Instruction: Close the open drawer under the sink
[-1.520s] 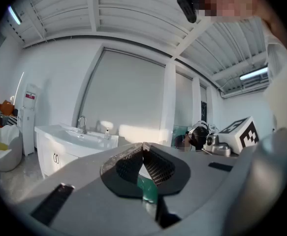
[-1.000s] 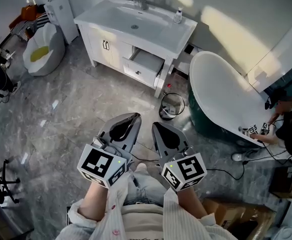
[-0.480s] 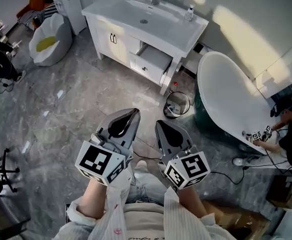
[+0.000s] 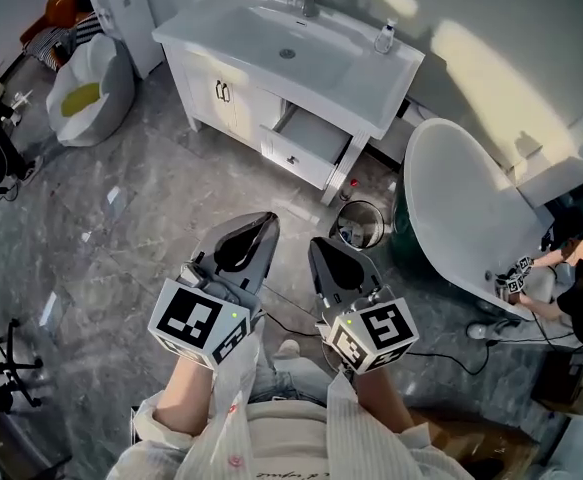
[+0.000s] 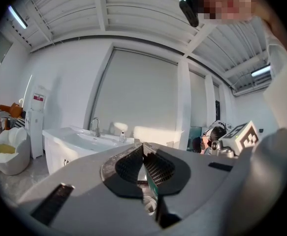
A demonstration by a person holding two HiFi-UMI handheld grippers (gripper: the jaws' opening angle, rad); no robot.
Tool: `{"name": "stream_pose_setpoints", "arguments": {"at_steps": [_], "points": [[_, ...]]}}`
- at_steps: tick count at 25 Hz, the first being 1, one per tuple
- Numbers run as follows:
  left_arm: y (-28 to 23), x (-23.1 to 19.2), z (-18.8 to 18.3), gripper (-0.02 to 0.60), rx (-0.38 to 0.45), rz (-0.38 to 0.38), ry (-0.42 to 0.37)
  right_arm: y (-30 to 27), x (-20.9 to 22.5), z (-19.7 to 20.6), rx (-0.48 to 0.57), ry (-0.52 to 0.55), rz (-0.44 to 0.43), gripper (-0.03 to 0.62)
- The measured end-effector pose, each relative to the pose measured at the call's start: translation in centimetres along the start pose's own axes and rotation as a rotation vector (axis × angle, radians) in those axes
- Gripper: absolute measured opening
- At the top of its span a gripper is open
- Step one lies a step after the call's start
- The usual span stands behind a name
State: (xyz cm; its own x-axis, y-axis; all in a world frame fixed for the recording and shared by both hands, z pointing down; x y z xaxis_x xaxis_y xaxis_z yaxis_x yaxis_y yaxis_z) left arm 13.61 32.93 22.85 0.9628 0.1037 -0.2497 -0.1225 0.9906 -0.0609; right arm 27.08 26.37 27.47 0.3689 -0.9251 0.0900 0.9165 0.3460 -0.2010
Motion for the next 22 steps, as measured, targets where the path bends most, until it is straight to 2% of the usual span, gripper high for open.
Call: {"name": "stream_pose_setpoints", "arguments": {"at_steps": [13,22], "points": [[-6.3,-14.1,-4.4,0.017,-0.032,0.096,-0.002,-15.0,1.3,-3.2,-0.021,-0.030,0.079,0.009],[-7.7,-20.3,-5.4,0.017,-0.066,0.144,0.010,-20.1,1.7,-3.6,-0.033,-0.065,0.173,0.009]]}}
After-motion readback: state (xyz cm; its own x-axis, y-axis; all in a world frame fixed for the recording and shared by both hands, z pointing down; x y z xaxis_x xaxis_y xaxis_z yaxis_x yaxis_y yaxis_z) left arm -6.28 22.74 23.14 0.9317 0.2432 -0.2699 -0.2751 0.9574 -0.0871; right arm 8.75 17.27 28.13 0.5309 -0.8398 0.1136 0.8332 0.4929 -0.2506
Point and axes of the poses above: the fingertips, and each gripper's own axes: y backward along the fingers, x to its right, z out of its underside, the point moved 7 cm from there along y, backward along the fingers, and after that the axes turned 6 degrees about y, right-handed, at the moved point
